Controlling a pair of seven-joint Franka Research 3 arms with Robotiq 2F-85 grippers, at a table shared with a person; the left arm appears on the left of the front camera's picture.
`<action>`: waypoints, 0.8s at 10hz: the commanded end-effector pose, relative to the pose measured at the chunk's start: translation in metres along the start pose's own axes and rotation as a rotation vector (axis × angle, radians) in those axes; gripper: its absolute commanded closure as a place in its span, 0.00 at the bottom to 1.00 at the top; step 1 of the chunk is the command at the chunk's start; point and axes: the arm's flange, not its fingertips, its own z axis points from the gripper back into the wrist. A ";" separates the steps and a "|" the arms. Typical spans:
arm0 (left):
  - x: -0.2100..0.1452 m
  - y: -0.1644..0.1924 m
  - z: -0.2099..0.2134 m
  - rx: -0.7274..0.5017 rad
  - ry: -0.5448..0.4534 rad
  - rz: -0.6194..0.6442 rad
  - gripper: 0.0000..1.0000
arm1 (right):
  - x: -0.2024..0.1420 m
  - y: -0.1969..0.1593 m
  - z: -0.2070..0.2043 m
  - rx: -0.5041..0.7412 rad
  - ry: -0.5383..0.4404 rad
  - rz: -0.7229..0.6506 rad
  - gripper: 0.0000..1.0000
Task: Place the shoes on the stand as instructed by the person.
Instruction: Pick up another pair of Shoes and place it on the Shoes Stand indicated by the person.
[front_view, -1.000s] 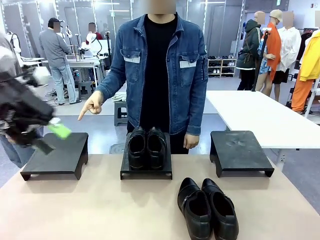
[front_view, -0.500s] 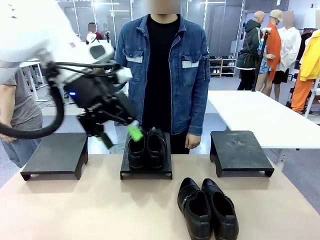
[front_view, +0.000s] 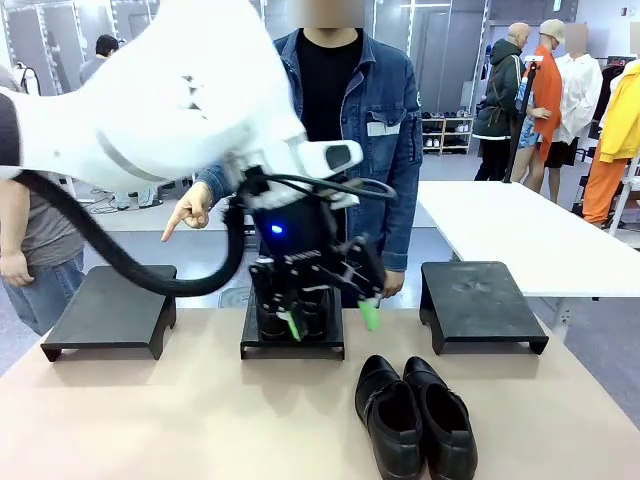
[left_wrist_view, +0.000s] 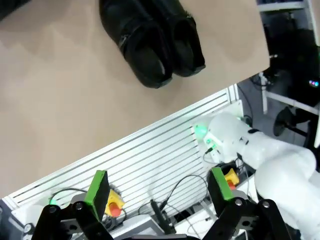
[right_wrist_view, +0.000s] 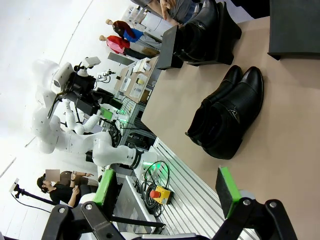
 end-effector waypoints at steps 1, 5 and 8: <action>0.027 -0.033 -0.014 0.061 -0.061 0.051 0.00 | 0.001 0.001 0.002 0.006 -0.003 0.016 0.00; 0.049 -0.079 -0.079 0.133 -0.157 0.100 0.00 | 0.001 0.001 0.002 0.006 -0.003 0.016 0.00; 0.066 -0.095 -0.120 0.159 -0.189 0.163 0.00 | 0.001 0.001 0.002 0.006 -0.003 0.016 0.00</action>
